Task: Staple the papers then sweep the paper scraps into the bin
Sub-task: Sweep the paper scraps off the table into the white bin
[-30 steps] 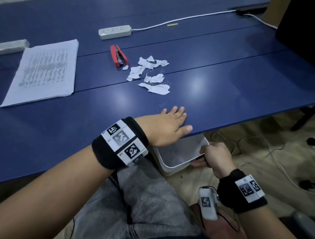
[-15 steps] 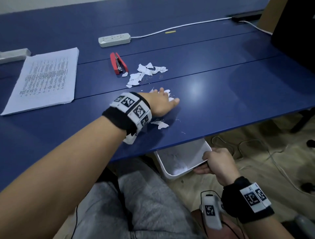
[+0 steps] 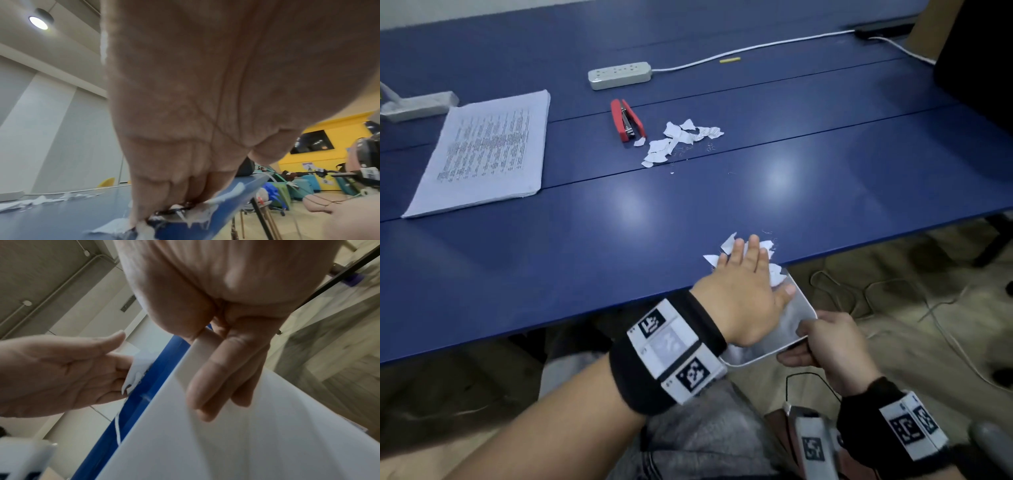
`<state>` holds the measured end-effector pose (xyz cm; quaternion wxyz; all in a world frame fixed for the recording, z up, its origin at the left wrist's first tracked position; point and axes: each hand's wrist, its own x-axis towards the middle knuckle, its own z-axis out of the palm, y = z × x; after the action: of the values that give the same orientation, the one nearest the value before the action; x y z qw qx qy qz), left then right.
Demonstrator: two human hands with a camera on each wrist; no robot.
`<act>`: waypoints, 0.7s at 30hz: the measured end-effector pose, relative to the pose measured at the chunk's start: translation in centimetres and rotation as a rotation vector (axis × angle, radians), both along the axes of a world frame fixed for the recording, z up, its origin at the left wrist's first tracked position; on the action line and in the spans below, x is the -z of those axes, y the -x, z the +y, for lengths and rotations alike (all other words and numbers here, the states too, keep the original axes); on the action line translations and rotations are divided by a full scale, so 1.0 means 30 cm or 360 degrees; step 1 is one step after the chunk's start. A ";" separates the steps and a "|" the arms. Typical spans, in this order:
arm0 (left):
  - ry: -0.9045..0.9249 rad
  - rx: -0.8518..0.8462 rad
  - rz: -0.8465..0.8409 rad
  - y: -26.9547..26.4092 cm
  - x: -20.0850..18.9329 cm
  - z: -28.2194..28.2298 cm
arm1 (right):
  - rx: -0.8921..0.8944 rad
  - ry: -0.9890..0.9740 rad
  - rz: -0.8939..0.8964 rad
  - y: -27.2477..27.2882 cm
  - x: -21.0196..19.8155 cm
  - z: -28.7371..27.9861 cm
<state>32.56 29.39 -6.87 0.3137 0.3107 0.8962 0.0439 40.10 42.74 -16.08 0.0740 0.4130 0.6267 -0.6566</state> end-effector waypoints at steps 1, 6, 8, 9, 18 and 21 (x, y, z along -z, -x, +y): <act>-0.0005 0.0014 0.0015 -0.024 0.005 0.000 | 0.0001 -0.0007 0.0001 -0.005 -0.004 0.001; -0.0020 0.0068 -0.0071 -0.115 -0.010 -0.013 | 0.0018 -0.0061 0.0003 -0.026 -0.015 0.009; 0.0006 0.0097 -0.0146 -0.137 -0.033 -0.018 | 0.0037 -0.0058 0.0022 -0.036 -0.016 0.011; 0.0035 0.0120 -0.0185 -0.146 -0.046 -0.022 | 0.0030 -0.0054 0.0044 -0.040 -0.017 0.009; -0.0084 0.0146 0.0252 0.136 -0.060 0.091 | -0.0031 -0.0072 -0.0007 -0.026 -0.001 0.002; 0.0063 0.0141 0.0153 0.199 -0.021 0.096 | -0.0049 -0.0082 -0.0009 -0.020 -0.003 0.005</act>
<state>26.60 32.27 -6.25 0.2781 0.3455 0.8963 -0.0026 40.69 42.88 -15.99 0.0753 0.4069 0.6495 -0.6378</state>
